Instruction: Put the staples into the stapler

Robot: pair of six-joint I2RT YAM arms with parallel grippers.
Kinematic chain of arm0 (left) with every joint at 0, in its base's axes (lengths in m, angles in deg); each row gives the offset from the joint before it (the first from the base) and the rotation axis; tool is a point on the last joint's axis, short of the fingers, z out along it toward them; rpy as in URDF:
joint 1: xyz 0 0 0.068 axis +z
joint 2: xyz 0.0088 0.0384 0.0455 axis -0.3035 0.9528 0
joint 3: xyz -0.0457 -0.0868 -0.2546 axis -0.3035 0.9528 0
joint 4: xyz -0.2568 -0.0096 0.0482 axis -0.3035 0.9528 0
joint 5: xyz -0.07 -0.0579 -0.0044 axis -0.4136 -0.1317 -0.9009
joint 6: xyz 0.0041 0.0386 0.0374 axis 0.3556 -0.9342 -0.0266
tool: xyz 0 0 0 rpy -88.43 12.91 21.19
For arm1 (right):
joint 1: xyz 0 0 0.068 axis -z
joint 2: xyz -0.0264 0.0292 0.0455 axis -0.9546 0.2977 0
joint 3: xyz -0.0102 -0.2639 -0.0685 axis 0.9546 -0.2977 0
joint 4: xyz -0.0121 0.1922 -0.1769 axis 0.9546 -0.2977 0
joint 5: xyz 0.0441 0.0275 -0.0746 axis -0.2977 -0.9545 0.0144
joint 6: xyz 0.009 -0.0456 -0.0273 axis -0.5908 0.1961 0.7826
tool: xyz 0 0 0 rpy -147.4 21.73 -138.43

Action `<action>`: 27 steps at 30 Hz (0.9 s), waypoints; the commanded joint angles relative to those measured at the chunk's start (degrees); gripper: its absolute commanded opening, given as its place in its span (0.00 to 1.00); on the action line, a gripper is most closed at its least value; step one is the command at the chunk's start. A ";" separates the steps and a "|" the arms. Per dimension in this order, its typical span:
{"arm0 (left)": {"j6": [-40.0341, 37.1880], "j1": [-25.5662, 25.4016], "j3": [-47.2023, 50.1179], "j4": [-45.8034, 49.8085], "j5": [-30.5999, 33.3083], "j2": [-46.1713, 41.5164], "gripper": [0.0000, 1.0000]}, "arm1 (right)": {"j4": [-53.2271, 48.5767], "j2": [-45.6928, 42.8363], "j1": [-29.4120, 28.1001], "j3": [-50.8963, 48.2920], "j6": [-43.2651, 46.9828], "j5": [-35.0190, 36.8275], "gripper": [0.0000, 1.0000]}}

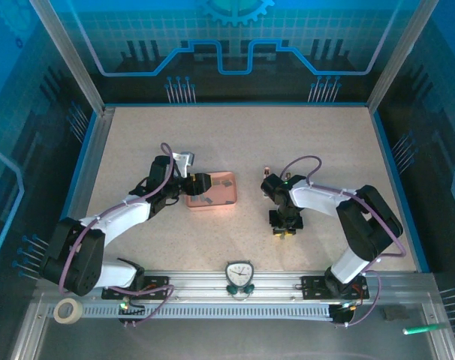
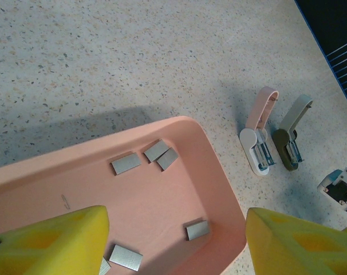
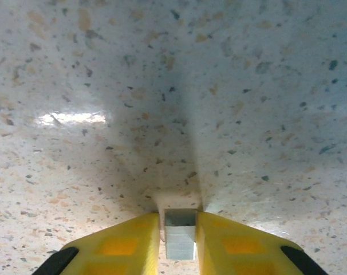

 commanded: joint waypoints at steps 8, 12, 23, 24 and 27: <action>-0.33 -0.69 -0.53 -0.63 0.41 0.78 0.65 | 1.57 -3.48 0.33 -1.95 -2.01 3.46 0.15; -0.43 -0.70 -0.71 -1.96 0.06 1.38 0.65 | 4.37 -7.92 0.24 -1.24 -2.95 6.05 0.15; -2.48 -0.70 0.04 -10.14 -3.50 3.73 0.66 | 12.31 -6.55 0.77 5.59 -1.04 12.80 0.15; -2.77 -0.70 -0.09 -10.51 -3.38 3.97 0.65 | 12.74 -5.35 0.93 6.51 -0.52 13.00 0.15; -3.20 -0.70 -0.81 -10.71 -3.10 4.89 0.66 | 13.05 -2.16 1.55 9.33 0.54 13.11 0.15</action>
